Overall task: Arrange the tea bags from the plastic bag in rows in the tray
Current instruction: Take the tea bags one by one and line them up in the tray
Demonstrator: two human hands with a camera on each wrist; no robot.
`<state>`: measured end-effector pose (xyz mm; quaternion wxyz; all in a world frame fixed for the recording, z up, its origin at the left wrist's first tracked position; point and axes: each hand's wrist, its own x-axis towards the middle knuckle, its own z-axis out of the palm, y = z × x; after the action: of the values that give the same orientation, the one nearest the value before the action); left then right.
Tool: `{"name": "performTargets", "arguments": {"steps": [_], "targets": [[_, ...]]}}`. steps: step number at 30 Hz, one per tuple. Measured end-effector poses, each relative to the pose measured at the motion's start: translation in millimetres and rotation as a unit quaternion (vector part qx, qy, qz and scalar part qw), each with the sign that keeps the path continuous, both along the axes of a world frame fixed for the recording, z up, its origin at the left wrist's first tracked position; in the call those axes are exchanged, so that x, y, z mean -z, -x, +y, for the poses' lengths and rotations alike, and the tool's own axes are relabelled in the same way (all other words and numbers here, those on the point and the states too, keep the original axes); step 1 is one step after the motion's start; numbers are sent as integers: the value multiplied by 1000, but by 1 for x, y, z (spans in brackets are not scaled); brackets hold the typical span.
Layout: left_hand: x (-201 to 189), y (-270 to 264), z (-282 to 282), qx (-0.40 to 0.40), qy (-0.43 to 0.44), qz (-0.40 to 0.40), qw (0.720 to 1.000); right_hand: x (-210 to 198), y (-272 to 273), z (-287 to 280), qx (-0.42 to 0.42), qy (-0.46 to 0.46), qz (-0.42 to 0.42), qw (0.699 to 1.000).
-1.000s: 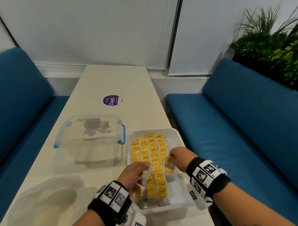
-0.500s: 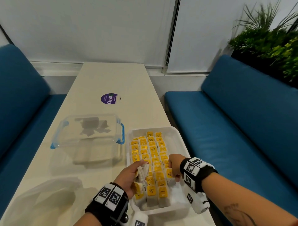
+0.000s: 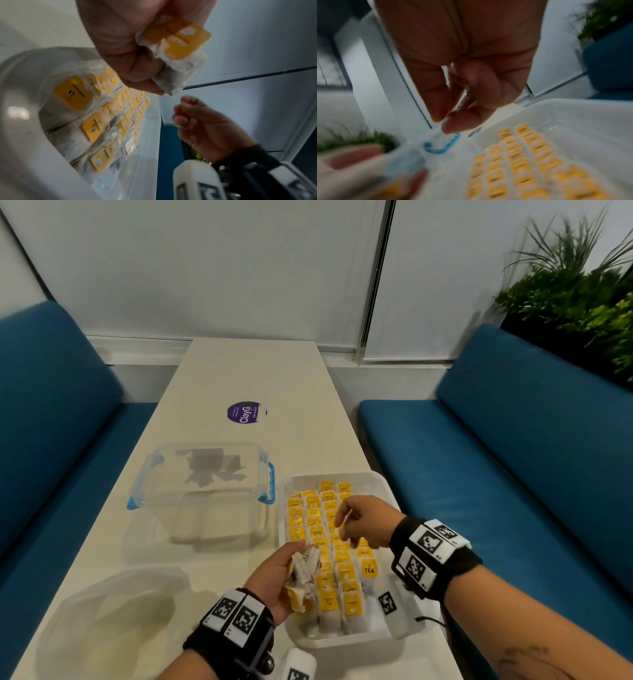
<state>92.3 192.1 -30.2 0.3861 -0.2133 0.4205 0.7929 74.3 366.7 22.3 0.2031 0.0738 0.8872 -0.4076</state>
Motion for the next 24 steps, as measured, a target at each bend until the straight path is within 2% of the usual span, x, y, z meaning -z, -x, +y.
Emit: {"name": "performTargets", "arguments": {"steps": [2, 5, 6, 12, 16, 19, 24], "targets": [[-2, 0, 0, 1, 0, 8, 1000, -11, -7, -14, -44, 73, -18, 996], [-3, -2, -2, 10, -6, 22, 1000, -10, -12, -30, -145, 19, -8, 989], [-3, -2, -3, 16, -9, 24, 1000, -7, -14, -32, -156, -5, 6, 988], [-3, -5, -8, 35, -43, 19, 998, -2, -21, -29, -124, 15, 19, 992], [-7, -9, -7, 74, -15, 49, 996, 1, -22, -36, -113, 0, 51, 992], [-9, -11, -6, 88, -9, 65, 994, 0, -20, -39, -71, 8, 64, 995], [-10, -7, -8, 25, -58, 55, 996, -7, -19, -25, 28, 26, 72, 997]]}}
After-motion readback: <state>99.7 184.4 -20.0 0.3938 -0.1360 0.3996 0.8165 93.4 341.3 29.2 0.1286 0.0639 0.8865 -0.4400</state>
